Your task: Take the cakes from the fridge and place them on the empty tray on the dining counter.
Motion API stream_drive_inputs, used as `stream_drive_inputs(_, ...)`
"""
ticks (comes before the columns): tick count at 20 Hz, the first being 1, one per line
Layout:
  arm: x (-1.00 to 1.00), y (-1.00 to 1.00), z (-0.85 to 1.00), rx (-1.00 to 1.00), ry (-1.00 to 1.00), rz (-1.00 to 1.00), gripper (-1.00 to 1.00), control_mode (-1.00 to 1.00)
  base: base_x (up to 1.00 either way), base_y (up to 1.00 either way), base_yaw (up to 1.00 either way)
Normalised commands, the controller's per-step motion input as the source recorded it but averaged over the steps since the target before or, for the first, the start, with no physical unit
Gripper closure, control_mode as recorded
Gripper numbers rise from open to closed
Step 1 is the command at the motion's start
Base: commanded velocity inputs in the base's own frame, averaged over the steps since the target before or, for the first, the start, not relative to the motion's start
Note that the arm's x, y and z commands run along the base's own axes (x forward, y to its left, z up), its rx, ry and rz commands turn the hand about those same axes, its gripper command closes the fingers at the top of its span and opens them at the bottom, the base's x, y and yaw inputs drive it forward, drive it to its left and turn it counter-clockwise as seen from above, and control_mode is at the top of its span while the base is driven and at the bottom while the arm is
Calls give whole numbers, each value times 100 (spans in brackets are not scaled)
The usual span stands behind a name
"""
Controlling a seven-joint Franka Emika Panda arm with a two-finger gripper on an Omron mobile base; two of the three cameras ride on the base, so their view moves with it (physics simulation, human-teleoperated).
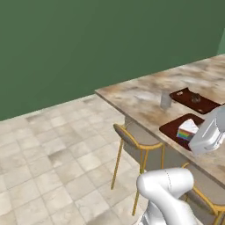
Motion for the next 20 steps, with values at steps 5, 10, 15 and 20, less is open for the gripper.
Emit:
stream_drive_inputs(5, 0, 0, 0, 0, 0, 0, 100, 100, 95, 7, -62)
stream_drive_inputs(10, 0, 0, 0, 0, 0, 0, 100, 100, 84, 0, -62)
stream_drive_inputs(15, 0, 0, 0, 0, 0, 0, 100, 100, 58, -1, -64)
stream_drive_inputs(20, 0, 0, 0, 0, 0, 0, 100, 100, 77, 0, -62)
